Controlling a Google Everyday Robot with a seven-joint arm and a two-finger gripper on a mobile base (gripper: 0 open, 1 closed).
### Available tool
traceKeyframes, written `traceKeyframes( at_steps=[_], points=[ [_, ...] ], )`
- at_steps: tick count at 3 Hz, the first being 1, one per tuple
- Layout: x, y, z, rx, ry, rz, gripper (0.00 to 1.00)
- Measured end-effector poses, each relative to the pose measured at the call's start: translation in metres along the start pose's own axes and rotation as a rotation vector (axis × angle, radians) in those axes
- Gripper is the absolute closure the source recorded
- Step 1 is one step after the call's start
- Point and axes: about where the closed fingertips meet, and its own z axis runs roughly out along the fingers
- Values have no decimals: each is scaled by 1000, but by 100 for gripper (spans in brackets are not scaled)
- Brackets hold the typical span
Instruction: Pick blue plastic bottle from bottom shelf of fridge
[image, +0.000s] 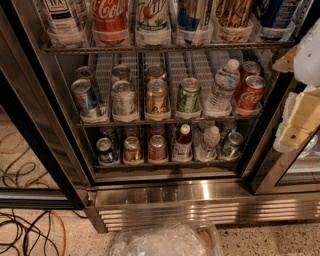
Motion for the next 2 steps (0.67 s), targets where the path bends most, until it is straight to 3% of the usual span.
traceKeyframes(
  at_steps=[1, 2],
  points=[
    [0, 0, 0, 0, 0, 0, 0],
    [-6, -4, 5, 11, -59, 43, 0]
  ],
)
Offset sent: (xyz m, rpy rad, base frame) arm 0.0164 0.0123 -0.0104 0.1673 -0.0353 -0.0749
